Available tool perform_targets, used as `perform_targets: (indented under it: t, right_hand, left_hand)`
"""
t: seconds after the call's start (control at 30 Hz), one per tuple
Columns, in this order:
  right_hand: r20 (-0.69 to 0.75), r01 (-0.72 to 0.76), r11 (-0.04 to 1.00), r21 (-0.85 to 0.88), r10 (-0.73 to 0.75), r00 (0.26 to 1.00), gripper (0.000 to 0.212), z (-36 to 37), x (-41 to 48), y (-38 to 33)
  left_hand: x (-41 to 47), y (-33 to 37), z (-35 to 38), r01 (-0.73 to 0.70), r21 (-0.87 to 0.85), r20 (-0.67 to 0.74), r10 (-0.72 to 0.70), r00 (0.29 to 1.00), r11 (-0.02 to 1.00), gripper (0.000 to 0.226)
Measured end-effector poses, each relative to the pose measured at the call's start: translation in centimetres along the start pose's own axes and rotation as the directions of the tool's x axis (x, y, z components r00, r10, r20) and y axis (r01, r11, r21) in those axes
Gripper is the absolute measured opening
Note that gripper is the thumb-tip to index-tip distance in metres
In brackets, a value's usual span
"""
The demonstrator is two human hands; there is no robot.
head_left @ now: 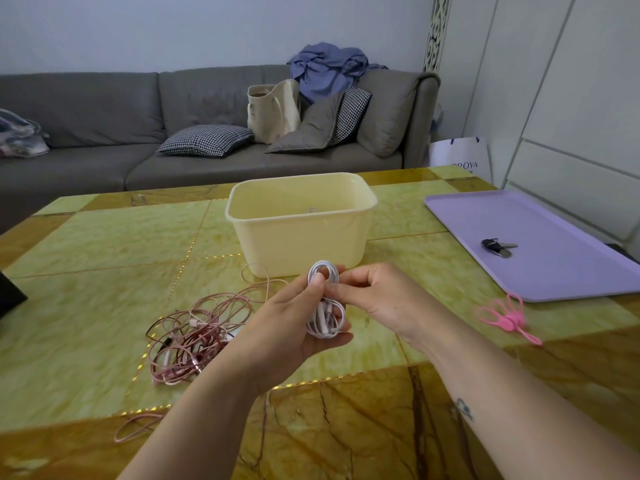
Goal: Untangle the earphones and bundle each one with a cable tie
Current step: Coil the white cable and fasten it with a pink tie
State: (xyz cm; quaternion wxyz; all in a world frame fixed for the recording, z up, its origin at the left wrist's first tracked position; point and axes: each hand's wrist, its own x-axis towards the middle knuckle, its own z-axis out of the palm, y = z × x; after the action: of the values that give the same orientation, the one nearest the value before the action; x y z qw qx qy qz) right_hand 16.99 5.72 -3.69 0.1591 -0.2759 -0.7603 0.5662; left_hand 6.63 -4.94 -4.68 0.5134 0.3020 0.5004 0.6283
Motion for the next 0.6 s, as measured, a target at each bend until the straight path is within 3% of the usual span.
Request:
perform_targets:
  t: [0.07, 0.2, 0.27, 0.4, 0.5, 0.6]
  right_hand:
    - [-0.025, 0.006, 1.000, -0.002, -0.006, 1.000, 0.020, -0.1, 0.0, 0.0]
    - [0.031, -0.017, 0.993, 0.121, 0.013, 0.999, 0.016, -0.4, -0.1, 0.3]
    - [0.103, -0.047, 0.979, 0.201, 0.027, 0.994, 0.017, -1.1, -0.3, 0.4]
    - [0.224, -0.077, 0.986, 0.148, 0.042, 0.974, 0.033, -2.2, -0.9, 0.7]
    - [0.296, -0.130, 0.968, 0.213, 0.063, 0.953, 0.022, -2.8, -1.3, 1.3]
    - [0.318, -0.152, 0.951, 0.268, 0.061, 0.946, 0.020, -3.8, -2.0, 1.7]
  left_hand:
    - [0.1, 0.0, 0.3, 0.017, -0.104, 0.043, -0.013, 0.999, 0.994, 0.033]
    - [0.1, -0.1, 0.6, 0.008, -0.078, 0.080, -0.002, 0.997, 0.997, 0.034]
    - [0.0, -0.1, 0.6, 0.004, -0.008, 0.124, -0.003, 0.992, 1.000, 0.038]
    - [-0.1, -0.2, 0.6, -0.030, 0.270, 0.167, -0.016, 0.986, 0.962, 0.024]
    - [-0.1, -0.4, 0.9, -0.146, 0.648, 0.137, 0.075, 0.988, 0.748, 0.013]
    - [-0.1, -1.0, 1.2, -0.171, 0.810, 0.152, 0.080, 0.985, 0.560, 0.027]
